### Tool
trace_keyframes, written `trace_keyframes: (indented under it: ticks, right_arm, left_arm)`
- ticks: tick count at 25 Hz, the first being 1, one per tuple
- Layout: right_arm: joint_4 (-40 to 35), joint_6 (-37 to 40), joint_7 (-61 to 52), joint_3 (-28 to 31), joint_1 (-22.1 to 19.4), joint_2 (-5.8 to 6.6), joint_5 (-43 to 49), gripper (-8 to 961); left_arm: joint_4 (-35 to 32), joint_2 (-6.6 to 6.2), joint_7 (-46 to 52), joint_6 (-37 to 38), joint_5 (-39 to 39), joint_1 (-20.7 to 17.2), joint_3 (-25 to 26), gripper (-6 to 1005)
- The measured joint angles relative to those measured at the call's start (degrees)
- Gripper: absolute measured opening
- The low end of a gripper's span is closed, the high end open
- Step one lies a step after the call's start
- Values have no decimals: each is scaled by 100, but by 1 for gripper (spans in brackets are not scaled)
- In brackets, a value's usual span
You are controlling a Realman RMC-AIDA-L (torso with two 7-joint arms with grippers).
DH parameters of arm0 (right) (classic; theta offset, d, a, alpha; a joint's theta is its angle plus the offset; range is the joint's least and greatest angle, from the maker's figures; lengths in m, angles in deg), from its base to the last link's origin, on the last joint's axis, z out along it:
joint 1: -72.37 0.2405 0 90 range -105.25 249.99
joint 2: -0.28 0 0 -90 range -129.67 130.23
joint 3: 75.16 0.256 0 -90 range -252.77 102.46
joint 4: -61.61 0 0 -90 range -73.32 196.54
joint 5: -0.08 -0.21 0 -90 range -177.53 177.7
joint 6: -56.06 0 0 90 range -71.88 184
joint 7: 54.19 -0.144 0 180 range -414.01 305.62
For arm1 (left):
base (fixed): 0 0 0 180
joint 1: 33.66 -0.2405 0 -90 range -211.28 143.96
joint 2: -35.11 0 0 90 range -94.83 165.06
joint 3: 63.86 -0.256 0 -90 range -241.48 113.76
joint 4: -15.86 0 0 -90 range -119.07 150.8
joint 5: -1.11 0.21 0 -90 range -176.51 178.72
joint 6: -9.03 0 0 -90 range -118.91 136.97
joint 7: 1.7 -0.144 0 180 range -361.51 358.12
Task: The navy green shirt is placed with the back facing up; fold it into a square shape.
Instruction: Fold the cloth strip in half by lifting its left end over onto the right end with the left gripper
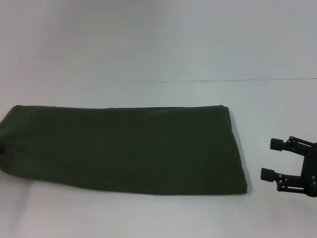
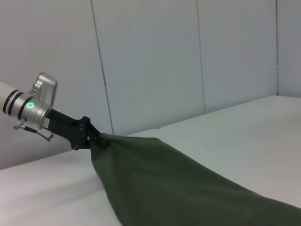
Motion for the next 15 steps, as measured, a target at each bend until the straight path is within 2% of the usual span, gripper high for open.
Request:
trace_keyframes:
  ticks: [4, 7, 9, 12, 15]
  right_arm:
    - [55, -185, -52, 77, 0, -8, 0, 915]
    - [163, -366, -58, 199, 0, -9, 3, 915]
    - [209, -462, -61, 284, -5, -8, 4, 915]
    - [258, -544, -100, 431, -28, 12, 3, 915]
    - [264, -575, -190, 561, -65, 39, 4, 915]
  left_arm:
    - [308, -25, -473, 247, -597, 243, -62, 13]
    - [538, -29, -738, 566, -973, 623, -228, 12]
    - [652, 32, -849, 736, -1153, 980, -484, 12]
    - [711, 231, -904, 787, -1275, 1493, -962, 12]
    - [737, 520, -906, 634, -1299, 1993, -1581, 13]
